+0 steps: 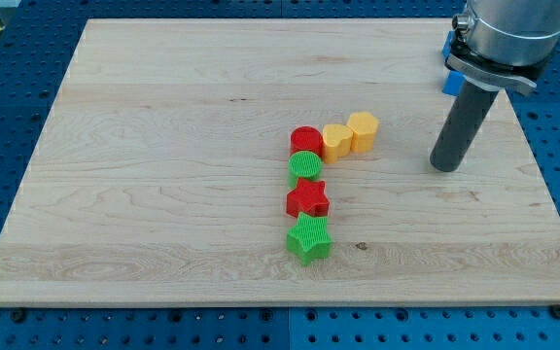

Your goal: Slide your arm to the right side

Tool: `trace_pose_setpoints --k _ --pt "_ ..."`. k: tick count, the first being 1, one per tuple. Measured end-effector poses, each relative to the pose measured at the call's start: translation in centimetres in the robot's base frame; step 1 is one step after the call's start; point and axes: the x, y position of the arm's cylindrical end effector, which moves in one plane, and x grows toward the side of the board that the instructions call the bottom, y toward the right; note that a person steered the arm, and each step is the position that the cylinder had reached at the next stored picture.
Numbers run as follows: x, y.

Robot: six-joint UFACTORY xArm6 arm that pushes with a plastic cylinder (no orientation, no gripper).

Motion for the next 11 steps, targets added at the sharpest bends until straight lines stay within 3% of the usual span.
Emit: trace_pose_setpoints --k 1,7,10,11 --pt "1.9 -0.4" --pt "2.7 0.7" --pt "4.0 8.3" --pt "0.9 10.0"
